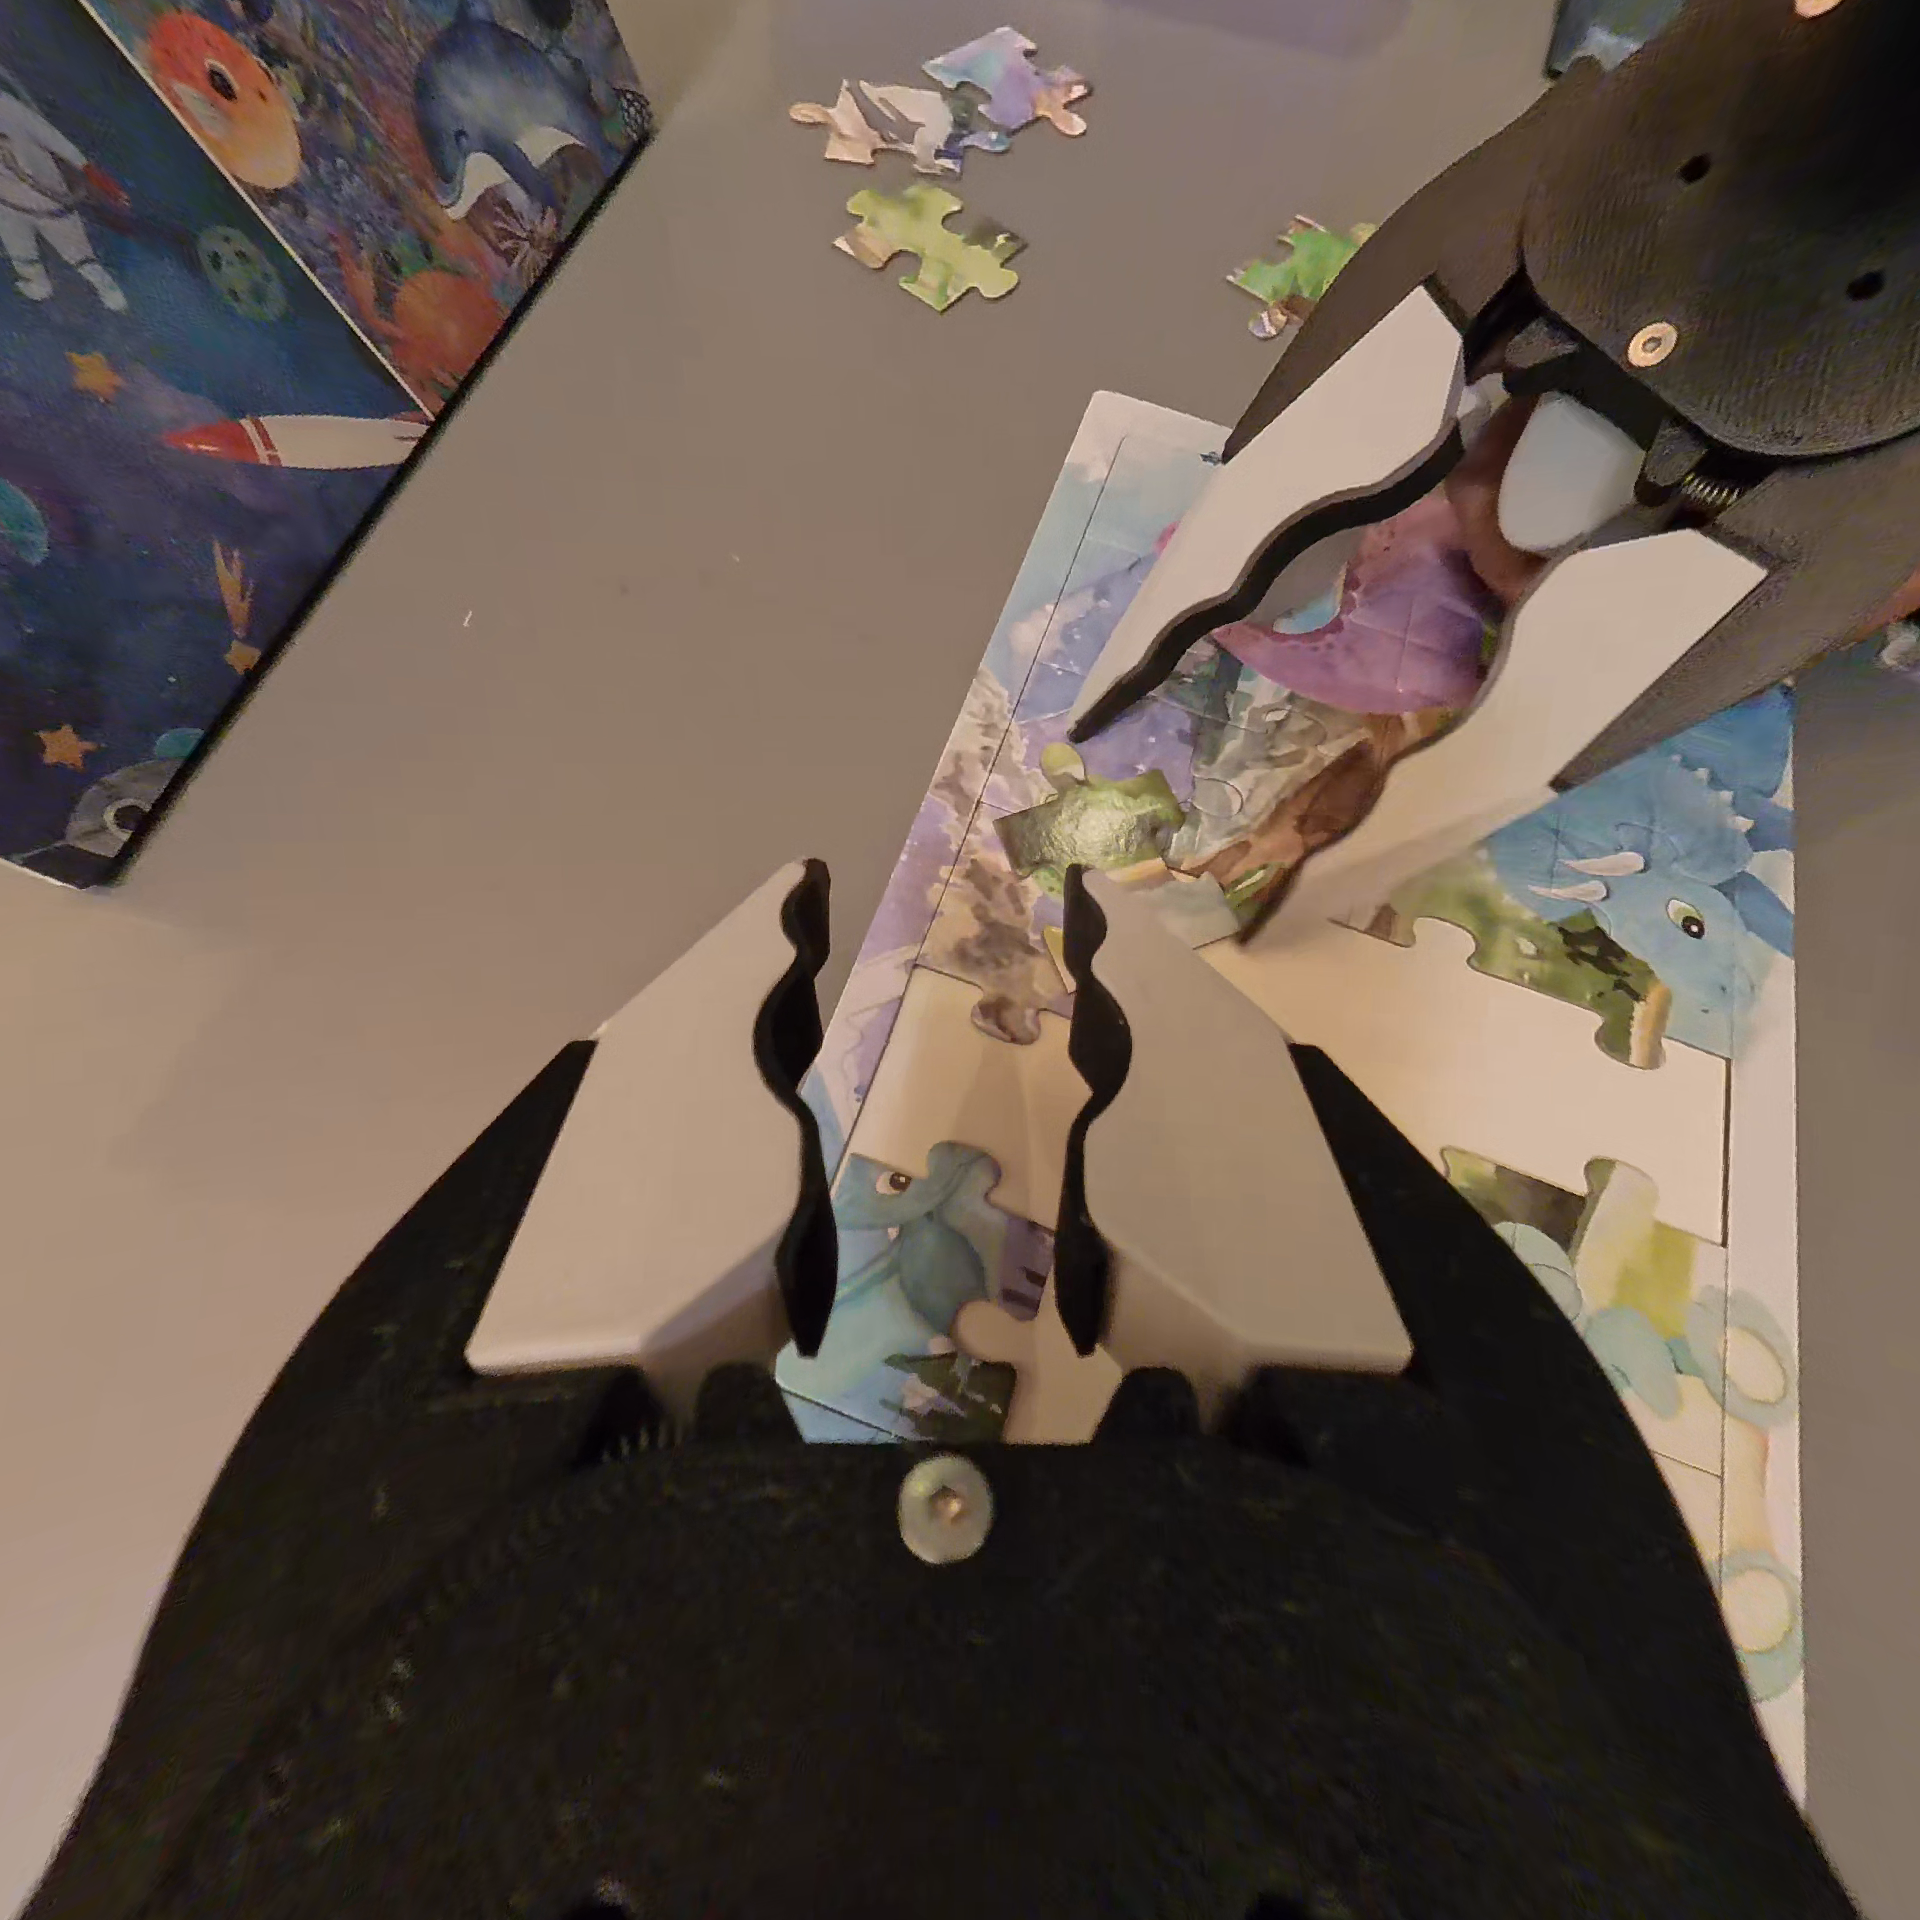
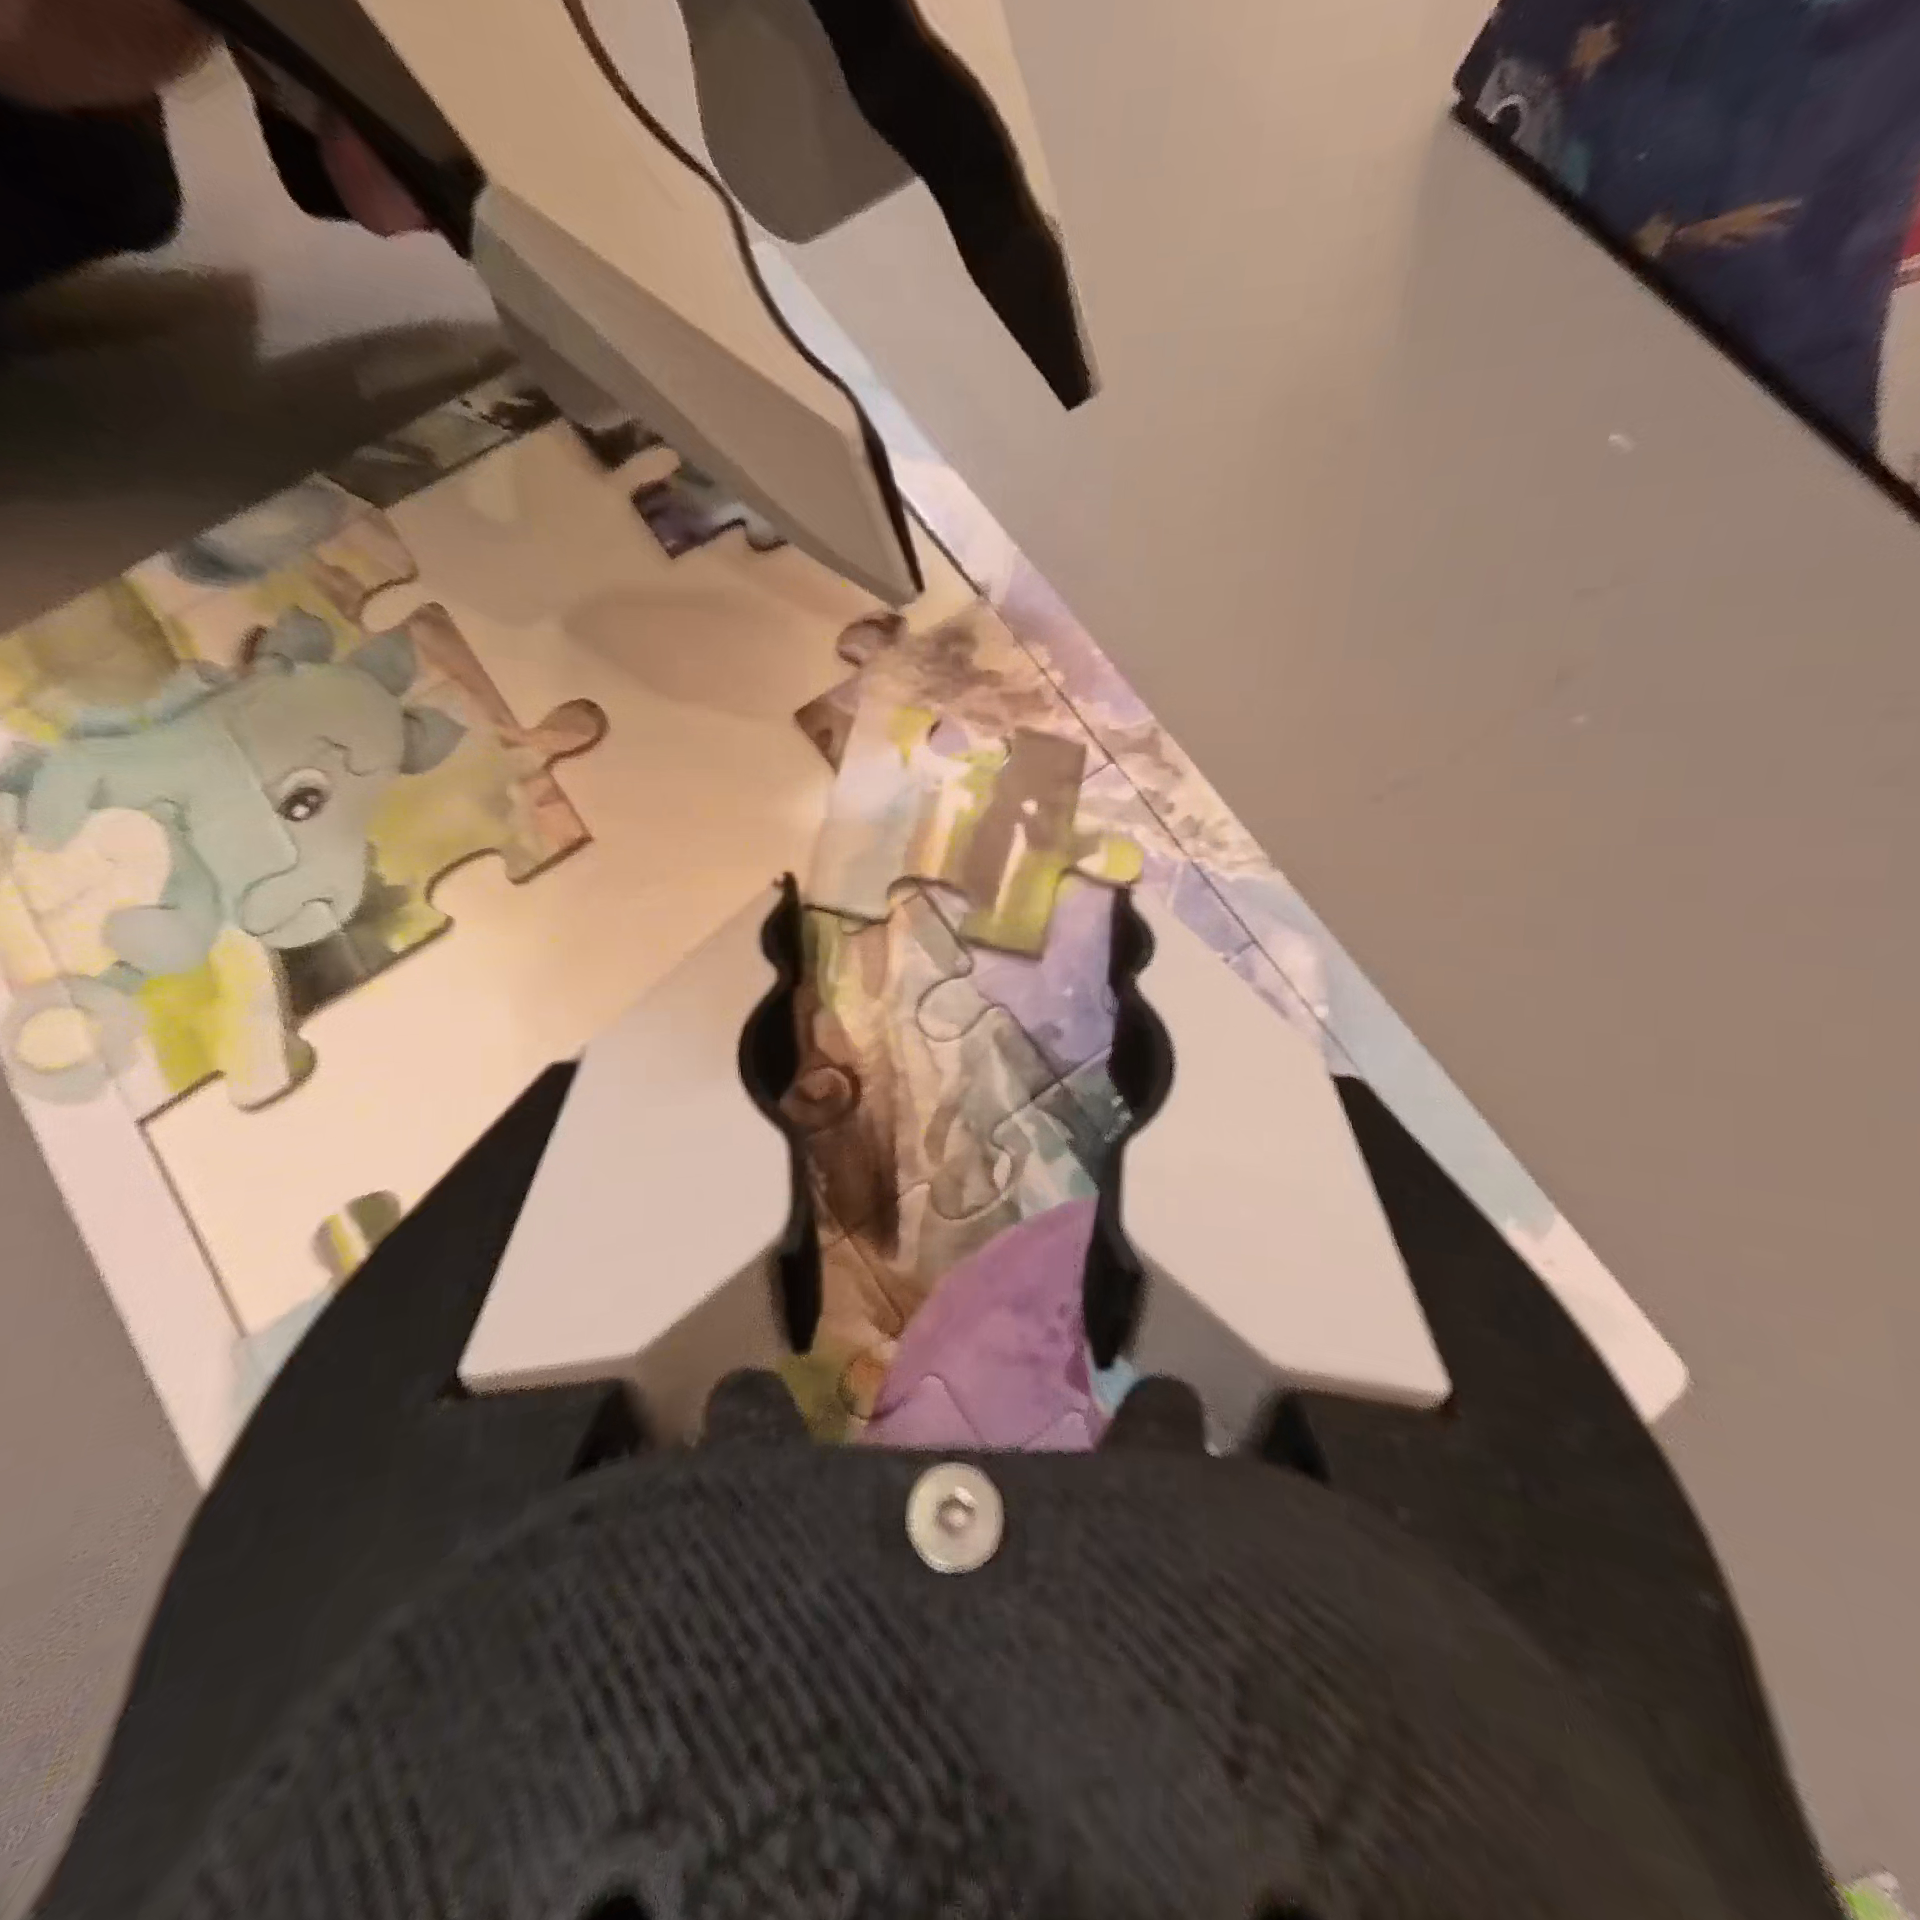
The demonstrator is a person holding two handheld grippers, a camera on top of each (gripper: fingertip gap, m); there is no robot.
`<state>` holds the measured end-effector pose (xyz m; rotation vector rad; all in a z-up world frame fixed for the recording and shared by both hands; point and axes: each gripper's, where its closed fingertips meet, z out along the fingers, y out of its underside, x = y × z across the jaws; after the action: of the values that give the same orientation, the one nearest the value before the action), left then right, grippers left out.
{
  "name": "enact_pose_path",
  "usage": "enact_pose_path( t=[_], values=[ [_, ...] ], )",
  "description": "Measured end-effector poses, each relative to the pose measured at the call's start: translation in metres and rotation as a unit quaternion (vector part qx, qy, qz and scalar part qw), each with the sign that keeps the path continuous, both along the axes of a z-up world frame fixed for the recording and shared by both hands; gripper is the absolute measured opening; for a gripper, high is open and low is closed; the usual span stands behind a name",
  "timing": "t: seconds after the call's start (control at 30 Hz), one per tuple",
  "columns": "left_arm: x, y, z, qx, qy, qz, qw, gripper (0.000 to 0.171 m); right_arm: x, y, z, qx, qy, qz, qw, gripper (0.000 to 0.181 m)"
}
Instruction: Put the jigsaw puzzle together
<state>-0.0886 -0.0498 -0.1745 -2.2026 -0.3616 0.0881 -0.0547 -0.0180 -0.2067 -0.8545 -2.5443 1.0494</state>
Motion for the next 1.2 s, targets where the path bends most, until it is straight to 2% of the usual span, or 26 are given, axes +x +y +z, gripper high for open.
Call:
enact_pose_path(
  t=[0.2, 0.27, 0.3, 0.43, 0.6, 0.83, 1.07, 1.2],
  values=[
    [0.0, -0.001, 0.001, -0.003, 0.007, 0.002, 1.0, 0.044, 0.003, -0.004, 0.001, 0.007, 0.008, 0.02, 1.0, 0.024],
    [0.0, -0.001, 0.002, -0.005, 0.01, 0.003, 1.0, 0.044, 0.002, -0.002, 0.001, 0.005, 0.007, 0.022, 1.0, 0.019],
    [0.0, -0.001, 0.002, -0.005, 0.012, 0.004, 1.0, 0.044, 0.002, -0.002, 0.001, -0.001, 0.002, 0.023, 1.0, 0.02],
    [-0.001, -0.002, 0.004, -0.003, 0.014, 0.006, 1.0, 0.044, -0.001, -0.007, 0.002, -0.016, -0.005, 0.012, 1.0, 0.054],
    [-0.002, -0.002, 0.003, -0.005, 0.014, 0.008, 1.0, 0.044, 0.003, -0.025, -0.001, -0.005, 0.0, 0.025, 1.0, 0.07],
    [-0.001, -0.003, 0.003, -0.009, 0.015, 0.008, 1.0, 0.043, -0.001, -0.028, -0.001, 0.001, 0.01, 0.03, 0.999, 0.069],
    [-0.003, -0.008, 0.001, -0.023, 0.015, 0.014, 1.0, 0.043, -0.019, -0.003, 0.003, 0.041, 0.057, -0.017, 0.997, 0.057],
    [0.005, -0.013, -0.011, -0.051, -0.01, -0.005, 0.999, 0.042, -0.014, -0.012, 0.01, -0.015, 0.042, -0.001, 0.999, 0.059]
  ],
)
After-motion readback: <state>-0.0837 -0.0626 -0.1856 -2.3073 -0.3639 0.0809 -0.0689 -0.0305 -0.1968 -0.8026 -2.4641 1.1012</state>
